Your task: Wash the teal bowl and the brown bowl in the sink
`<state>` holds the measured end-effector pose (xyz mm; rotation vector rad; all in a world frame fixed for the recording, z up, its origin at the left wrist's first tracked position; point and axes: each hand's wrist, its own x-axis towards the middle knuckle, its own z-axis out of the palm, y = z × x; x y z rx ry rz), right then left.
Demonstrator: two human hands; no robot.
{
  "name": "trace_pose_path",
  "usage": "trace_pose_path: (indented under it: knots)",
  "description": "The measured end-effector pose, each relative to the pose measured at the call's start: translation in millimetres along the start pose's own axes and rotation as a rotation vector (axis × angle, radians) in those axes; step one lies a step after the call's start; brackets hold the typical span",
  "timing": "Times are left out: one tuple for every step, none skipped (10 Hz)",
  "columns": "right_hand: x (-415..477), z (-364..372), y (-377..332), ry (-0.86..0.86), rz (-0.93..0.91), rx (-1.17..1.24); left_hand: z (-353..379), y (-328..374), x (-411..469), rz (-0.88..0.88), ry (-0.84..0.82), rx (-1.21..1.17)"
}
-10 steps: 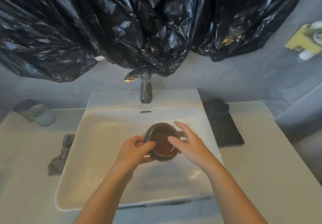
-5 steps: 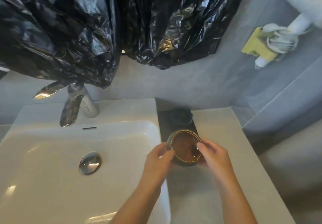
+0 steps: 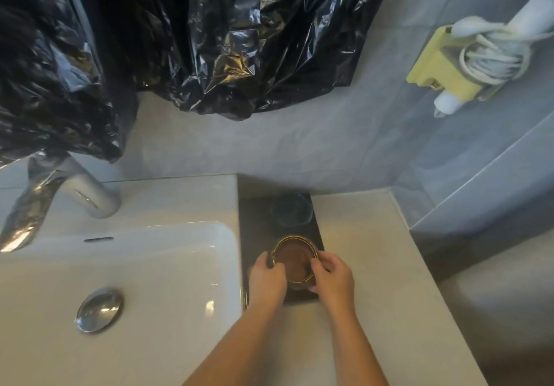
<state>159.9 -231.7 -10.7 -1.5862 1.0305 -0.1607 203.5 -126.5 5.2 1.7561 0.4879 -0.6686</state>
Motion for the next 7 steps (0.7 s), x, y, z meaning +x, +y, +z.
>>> trace_pose_path:
  knots:
    - [7, 5, 2, 0.050, -0.007, -0.089, 5, -2, 9, -0.032, 0.018, -0.051]
    - [9, 6, 0, 0.071, -0.008, -0.179, 9, -6, 15, -0.038, 0.027, -0.034]
    - [11, 8, 2, 0.075, 0.014, -0.199, 13, -12, 20, -0.046, 0.065, -0.041]
    - [11, 10, 4, 0.074, 0.020, -0.203, 14, -15, 20, -0.034, 0.105, -0.043]
    - [12, 12, 8, 0.065, 0.024, -0.190, 16, -21, 24, -0.030, 0.122, -0.036]
    - [10, 13, 9, 0.043, 0.021, -0.200, 17, -17, 18, -0.034, 0.131, -0.040]
    - [9, 14, 8, 0.043, 0.011, -0.185, 16, -15, 14, -0.032, 0.139, -0.015]
